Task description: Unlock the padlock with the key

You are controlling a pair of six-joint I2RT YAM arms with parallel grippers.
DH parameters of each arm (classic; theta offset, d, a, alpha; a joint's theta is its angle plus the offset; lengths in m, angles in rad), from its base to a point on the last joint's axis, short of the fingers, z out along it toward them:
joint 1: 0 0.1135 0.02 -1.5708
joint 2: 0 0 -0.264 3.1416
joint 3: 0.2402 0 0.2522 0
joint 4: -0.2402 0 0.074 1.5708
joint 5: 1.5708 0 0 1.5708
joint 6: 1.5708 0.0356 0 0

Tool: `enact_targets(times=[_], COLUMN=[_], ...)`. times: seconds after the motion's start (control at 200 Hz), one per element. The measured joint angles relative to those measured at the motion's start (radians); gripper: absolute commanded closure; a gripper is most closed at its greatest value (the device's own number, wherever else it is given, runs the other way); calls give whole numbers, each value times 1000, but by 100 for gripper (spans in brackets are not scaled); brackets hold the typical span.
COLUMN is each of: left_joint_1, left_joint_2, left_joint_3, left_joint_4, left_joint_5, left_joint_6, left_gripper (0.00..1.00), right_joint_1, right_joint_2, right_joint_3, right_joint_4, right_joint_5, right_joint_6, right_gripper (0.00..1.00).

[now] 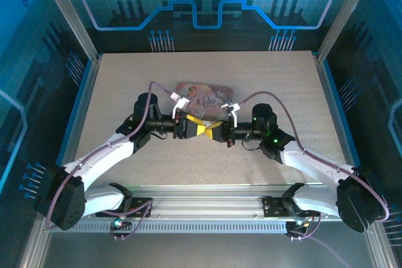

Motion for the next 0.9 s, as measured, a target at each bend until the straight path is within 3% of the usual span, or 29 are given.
enact_targets(times=[0.15, 0.525, 0.9], left_joint_1=[5, 2, -6], left_joint_2=[0, 38, 64], left_joint_3=[-48, -66, -66], left_joint_4=[126, 266, 298], left_joint_5=[0, 12, 39], left_joint_6=[-76, -153, -171], left_gripper=[58, 62, 100], right_joint_1=[-10, -14, -16], right_joint_2=[-10, -16, -16], right_joint_3=[-13, -19, -21], right_joint_4=[25, 66, 64], right_joint_5=[29, 50, 58], right_joint_6=[27, 59, 68], right_gripper=[100, 100, 100])
